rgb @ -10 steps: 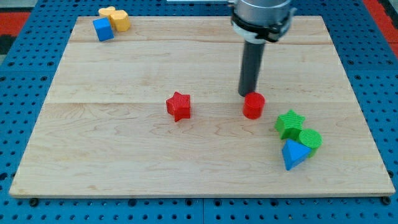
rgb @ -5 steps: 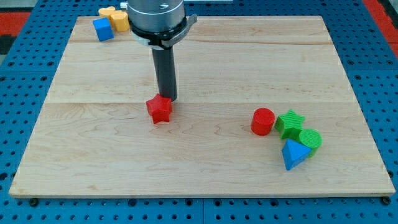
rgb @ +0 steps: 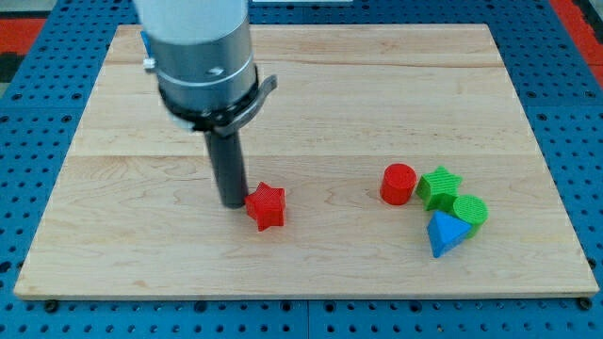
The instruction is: Push the red star to the down and slightly right
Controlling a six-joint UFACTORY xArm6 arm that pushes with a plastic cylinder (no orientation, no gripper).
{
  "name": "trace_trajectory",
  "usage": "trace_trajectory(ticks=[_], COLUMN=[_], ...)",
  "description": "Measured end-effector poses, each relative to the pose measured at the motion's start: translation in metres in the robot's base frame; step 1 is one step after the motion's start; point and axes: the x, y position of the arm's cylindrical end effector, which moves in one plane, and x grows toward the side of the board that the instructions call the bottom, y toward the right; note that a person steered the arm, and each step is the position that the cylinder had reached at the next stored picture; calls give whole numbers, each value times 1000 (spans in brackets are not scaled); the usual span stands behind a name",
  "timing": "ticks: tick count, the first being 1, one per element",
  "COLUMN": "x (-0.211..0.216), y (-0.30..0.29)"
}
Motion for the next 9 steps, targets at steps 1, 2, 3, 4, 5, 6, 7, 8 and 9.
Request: trace_trajectory(ticks=[1, 2, 3, 4, 5, 6, 7, 8, 9], x=[14, 6, 4, -1, -8, -13, -15, -42, -31], y=[13, 35, 65, 53, 64, 97, 90, 87, 125])
